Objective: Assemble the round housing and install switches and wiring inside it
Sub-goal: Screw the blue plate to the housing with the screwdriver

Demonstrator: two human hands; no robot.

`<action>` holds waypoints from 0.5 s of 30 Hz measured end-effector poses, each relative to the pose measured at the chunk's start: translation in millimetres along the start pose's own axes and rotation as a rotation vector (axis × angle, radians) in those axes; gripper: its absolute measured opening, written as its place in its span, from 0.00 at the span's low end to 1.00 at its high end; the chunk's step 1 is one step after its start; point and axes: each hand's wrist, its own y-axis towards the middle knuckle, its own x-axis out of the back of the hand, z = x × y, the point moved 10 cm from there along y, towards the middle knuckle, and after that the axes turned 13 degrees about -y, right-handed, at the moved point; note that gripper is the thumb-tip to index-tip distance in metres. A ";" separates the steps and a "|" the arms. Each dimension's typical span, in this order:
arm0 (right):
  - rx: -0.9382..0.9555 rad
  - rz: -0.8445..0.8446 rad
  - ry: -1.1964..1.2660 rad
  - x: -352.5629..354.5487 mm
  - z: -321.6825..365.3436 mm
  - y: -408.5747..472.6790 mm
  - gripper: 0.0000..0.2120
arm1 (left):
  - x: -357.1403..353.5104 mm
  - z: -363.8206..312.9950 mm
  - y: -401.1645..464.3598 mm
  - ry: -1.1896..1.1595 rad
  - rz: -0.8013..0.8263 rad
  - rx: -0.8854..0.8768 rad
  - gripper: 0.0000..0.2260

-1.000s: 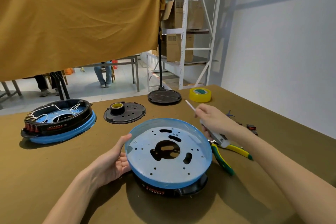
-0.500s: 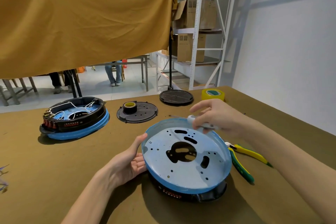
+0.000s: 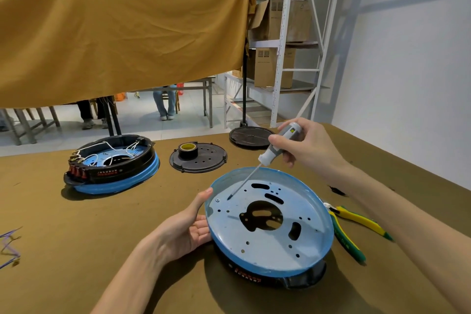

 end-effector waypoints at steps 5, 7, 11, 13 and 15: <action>0.195 0.050 -0.060 -26.9 23.5 -7.2 0.12 | -3.8 0.4 -1.0 -0.002 0.043 0.000 0.36; 0.232 0.028 -0.081 -28.8 29.4 -6.9 0.12 | -4.8 0.5 -1.9 0.005 0.046 0.002 0.36; 0.247 -0.016 -0.076 -26.8 35.3 -3.0 0.12 | -4.9 -0.3 -2.8 0.007 0.045 0.004 0.37; 0.250 -0.017 -0.097 -28.0 36.5 -0.7 0.12 | -4.8 -0.2 -3.1 0.011 0.042 0.005 0.37; 0.260 -0.009 -0.137 -30.9 38.3 0.7 0.12 | -4.7 0.2 -3.1 0.006 0.040 0.007 0.37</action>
